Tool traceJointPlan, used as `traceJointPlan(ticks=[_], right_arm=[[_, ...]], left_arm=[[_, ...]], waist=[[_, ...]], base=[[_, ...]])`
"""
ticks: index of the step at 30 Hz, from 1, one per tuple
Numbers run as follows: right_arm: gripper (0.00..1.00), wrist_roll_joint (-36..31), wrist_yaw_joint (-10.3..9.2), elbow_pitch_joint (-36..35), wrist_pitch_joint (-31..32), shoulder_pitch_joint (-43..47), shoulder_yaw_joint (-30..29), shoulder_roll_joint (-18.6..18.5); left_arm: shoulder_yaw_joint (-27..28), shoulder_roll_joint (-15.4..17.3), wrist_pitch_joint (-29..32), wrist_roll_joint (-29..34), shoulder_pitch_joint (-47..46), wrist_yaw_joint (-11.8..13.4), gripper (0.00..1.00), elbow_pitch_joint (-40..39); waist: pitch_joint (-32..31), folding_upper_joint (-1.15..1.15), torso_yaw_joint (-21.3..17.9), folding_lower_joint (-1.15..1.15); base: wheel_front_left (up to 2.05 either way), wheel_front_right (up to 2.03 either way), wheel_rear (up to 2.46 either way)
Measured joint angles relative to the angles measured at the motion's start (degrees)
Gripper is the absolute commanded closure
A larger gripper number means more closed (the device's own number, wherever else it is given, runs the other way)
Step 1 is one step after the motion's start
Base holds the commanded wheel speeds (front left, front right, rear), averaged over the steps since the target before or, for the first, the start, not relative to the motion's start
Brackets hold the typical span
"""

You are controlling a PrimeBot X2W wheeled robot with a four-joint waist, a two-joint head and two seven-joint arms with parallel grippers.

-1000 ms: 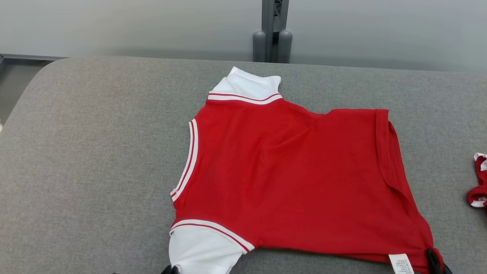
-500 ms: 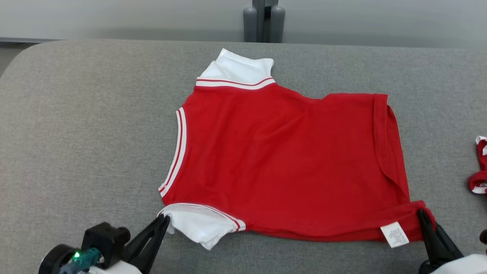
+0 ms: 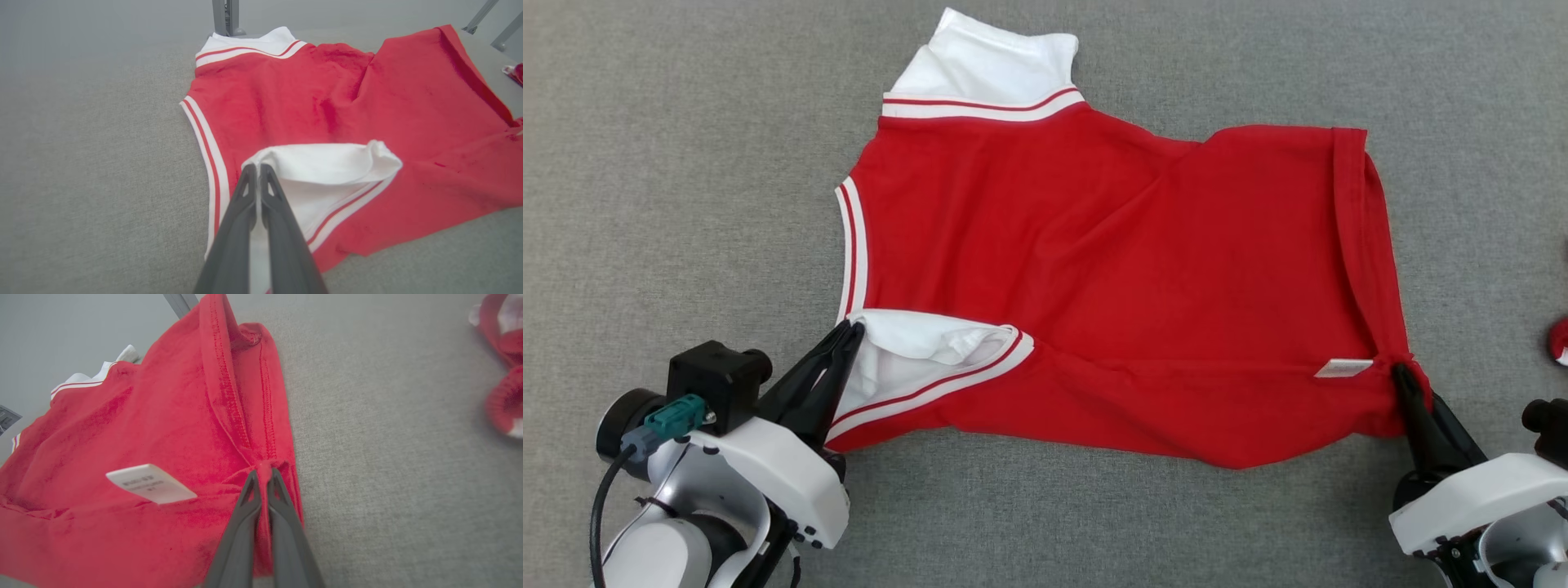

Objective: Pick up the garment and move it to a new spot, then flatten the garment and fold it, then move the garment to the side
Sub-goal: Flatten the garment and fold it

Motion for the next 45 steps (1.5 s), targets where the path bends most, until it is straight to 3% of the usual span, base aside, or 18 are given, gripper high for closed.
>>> traceJointPlan(ticks=[9,10,11,12,13,16,20,26,32,45], right_arm=[[1.00,1.87,0.01,1.83,-1.07,-0.49,1.92,-0.01],[0.94,2.26,0.01,1.97,-1.32,-0.64,2.08,-0.02],[0.50,2.34,0.01,1.98,-1.69,-0.64,2.11,0.01],[0.00,2.36,0.01,2.00,-2.22,-0.64,2.10,0.02],[0.00,2.44,0.01,1.99,-2.36,-0.63,2.10,0.01],[0.00,2.02,0.01,0.89,-4.34,-0.54,1.40,0.04],[0.00,0.58,0.00,-1.70,-8.05,-0.35,-0.66,0.01],[0.00,-5.89,0.00,-6.21,-15.08,-1.02,-3.05,-0.20],[0.00,-12.11,0.01,-5.93,-19.97,-2.30,-0.27,-1.29],[0.00,-14.41,0.00,3.33,-22.51,-0.42,3.88,-1.20]], left_arm=[[0.35,-1.29,-3.56,-0.32,-3.63,-0.92,1.00,7.05],[0.57,-1.52,-4.16,-0.76,-3.65,-1.01,1.00,7.46],[0.73,-1.99,-4.48,-1.11,-3.66,-0.99,0.76,7.82],[0.59,-2.18,-4.52,-1.21,-3.66,-1.09,0.41,8.25],[0.49,-2.26,-4.75,-1.22,-3.65,-1.15,0.01,8.64],[1.36,-2.74,-6.76,-1.31,-3.57,-0.25,0.00,9.38],[3.79,-4.24,-11.49,-0.46,-3.28,3.03,0.00,8.94],[5.32,-6.64,-19.36,2.49,-3.71,6.60,0.00,7.78],[5.99,-8.47,-27.40,5.87,-5.66,9.36,0.00,8.89],[6.75,-11.18,-31.82,8.61,0.24,7.27,0.00,15.89]], waist=[[2.68,0.00,-1.47,0.00],[2.68,0.00,-1.56,0.00],[2.59,0.00,-1.58,0.00],[2.44,0.00,-1.58,0.00],[2.20,0.00,-1.58,0.00],[1.16,0.00,-1.56,0.00],[-0.68,0.00,-1.51,0.00],[-3.23,0.00,-1.19,0.00],[-6.04,0.00,-1.02,0.00],[-12.97,0.00,-2.00,0.00]], base=[[0.00,0.00,0.00],[0.00,0.00,0.00],[0.00,0.00,0.00],[0.00,0.00,0.00],[0.00,0.00,0.00],[0.00,0.00,0.00],[0.00,0.00,0.00],[0.00,0.00,0.00],[0.00,0.00,0.00],[0.00,0.00,0.00]])
